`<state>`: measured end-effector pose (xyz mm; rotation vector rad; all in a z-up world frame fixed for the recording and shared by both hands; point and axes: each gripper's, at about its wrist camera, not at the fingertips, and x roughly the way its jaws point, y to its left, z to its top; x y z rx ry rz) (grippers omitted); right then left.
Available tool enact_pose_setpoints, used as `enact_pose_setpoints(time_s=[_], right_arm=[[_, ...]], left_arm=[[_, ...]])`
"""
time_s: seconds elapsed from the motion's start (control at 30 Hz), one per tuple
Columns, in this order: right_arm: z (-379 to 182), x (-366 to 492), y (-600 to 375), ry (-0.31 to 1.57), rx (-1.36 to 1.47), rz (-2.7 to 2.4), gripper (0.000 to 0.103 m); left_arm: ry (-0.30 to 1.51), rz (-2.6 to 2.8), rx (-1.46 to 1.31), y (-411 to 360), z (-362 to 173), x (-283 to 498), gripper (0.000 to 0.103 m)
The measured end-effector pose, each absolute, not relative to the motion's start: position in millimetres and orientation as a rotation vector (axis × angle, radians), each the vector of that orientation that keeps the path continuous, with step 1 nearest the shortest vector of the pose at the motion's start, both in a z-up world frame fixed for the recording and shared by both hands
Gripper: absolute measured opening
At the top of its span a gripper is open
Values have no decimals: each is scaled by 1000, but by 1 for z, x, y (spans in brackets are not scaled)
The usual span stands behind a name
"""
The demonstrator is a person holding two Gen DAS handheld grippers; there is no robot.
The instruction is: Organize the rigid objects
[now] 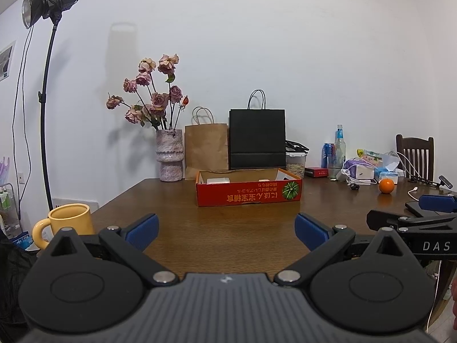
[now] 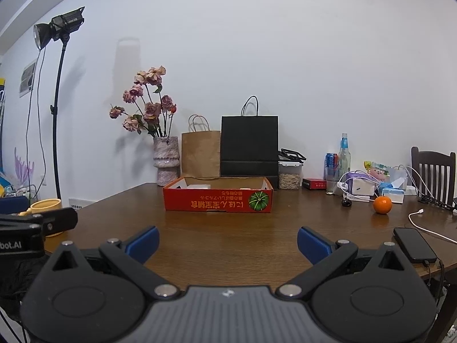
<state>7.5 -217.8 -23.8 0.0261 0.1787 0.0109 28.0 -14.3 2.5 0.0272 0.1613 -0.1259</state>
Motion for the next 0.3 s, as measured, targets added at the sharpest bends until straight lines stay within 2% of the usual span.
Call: enact_pose_setpoints(time_s=[0.3], right_arm=[[-26,11,-217,188,31,15,103]], left_arm=[[162,-139,20,-11,0,30,103]])
